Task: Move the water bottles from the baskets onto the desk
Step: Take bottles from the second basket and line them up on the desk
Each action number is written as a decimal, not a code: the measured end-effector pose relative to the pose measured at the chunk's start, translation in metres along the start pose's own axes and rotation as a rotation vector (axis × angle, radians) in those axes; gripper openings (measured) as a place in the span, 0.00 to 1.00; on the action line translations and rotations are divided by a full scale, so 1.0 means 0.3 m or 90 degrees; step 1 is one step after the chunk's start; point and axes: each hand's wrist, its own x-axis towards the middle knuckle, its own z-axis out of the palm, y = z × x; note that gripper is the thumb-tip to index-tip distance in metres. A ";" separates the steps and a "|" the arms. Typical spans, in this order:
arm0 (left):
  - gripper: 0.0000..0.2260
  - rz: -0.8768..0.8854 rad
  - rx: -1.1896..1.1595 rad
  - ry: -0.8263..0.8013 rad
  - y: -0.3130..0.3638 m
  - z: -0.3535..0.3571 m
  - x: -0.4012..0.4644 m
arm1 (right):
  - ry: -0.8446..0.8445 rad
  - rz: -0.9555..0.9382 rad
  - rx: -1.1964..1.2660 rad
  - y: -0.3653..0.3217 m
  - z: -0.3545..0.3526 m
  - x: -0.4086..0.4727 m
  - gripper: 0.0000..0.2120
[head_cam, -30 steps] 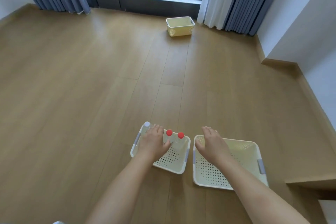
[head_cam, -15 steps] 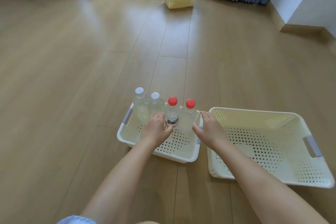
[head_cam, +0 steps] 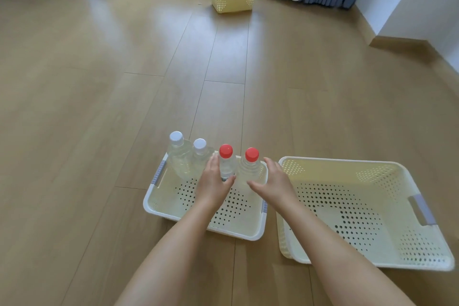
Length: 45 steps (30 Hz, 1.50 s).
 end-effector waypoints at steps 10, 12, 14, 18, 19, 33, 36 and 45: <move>0.36 -0.019 0.068 0.074 -0.016 0.067 0.084 | -0.018 -0.032 0.086 0.021 0.056 0.122 0.34; 0.34 -0.038 0.068 0.075 -0.012 0.078 0.094 | -0.015 -0.022 0.095 0.031 0.071 0.139 0.33; 0.31 -0.053 0.062 0.084 -0.007 0.083 0.098 | -0.004 -0.017 0.091 0.040 0.083 0.149 0.30; 0.31 -0.057 0.085 0.106 -0.003 0.094 0.103 | -0.002 -0.036 0.083 0.053 0.098 0.149 0.28; 0.31 -0.061 0.087 0.109 -0.003 0.097 0.105 | 0.000 -0.043 0.083 0.056 0.100 0.149 0.28; 0.26 -0.039 0.021 0.158 0.067 0.043 0.021 | 0.007 -0.060 0.134 0.082 0.008 0.052 0.28; 0.25 0.015 -0.083 0.152 0.086 -0.041 -0.016 | -0.003 -0.102 0.130 0.057 -0.064 0.029 0.28; 0.45 -0.016 -0.616 0.021 0.126 -0.382 -0.072 | -0.011 -0.041 0.605 -0.067 -0.311 -0.041 0.38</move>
